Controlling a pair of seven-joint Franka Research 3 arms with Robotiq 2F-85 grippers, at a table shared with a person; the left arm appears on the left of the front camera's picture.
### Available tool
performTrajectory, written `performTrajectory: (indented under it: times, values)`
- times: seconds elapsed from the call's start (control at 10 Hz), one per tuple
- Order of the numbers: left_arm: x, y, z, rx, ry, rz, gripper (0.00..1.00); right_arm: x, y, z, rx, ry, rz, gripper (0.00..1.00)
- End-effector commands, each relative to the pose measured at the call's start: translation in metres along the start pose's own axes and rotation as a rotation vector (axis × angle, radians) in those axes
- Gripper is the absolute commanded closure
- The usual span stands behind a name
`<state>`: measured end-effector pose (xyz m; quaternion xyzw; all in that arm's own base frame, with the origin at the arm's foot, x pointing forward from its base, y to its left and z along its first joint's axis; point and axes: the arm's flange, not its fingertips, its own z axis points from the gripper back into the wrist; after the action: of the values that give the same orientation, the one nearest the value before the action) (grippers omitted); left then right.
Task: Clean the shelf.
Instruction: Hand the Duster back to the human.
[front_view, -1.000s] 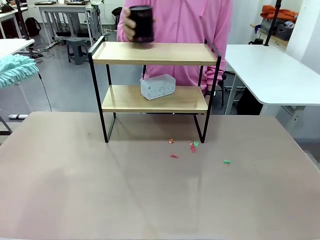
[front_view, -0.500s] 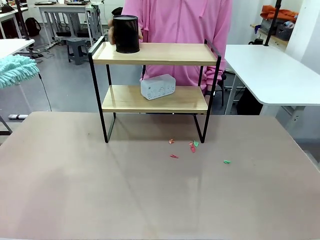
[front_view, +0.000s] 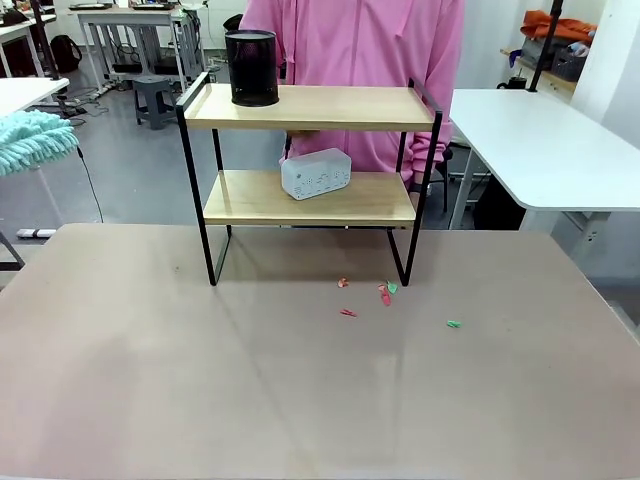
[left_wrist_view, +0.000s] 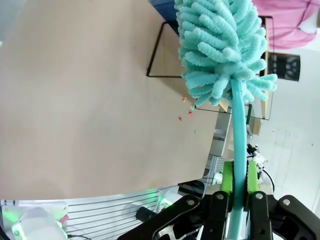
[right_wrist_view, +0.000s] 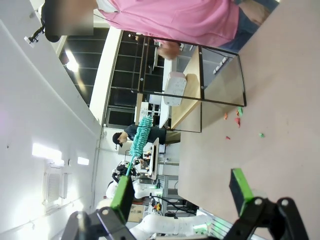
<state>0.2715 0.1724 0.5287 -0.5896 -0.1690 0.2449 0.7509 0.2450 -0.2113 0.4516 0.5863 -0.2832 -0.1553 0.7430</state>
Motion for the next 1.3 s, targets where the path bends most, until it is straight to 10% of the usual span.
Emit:
performTrajectory:
  times: [0.0,0.5,0.7,0.9,1.2]
  values:
    - [-0.014,-0.046,-0.019,-0.102,0.1,-0.132,0.88,0.008,0.056,-0.003,0.03,0.003,0.166,0.0]
    - [-0.11,-0.138,-0.112,-0.135,0.915,-0.473,0.88,-0.075,0.121,-0.101,0.172,0.414,0.484,0.0]
    - [-0.102,-0.118,-0.118,-0.103,0.997,-0.459,0.88,-0.038,0.142,-0.069,0.07,0.322,0.392,0.0]
    - [-0.137,-0.143,-0.124,-0.132,0.878,-0.443,0.88,-0.038,0.142,-0.069,0.07,0.322,0.392,0.0]
    - [-0.147,-0.142,-0.149,-0.178,1.15,-0.465,0.88,-0.053,0.161,-0.108,0.202,0.438,0.514,0.0]
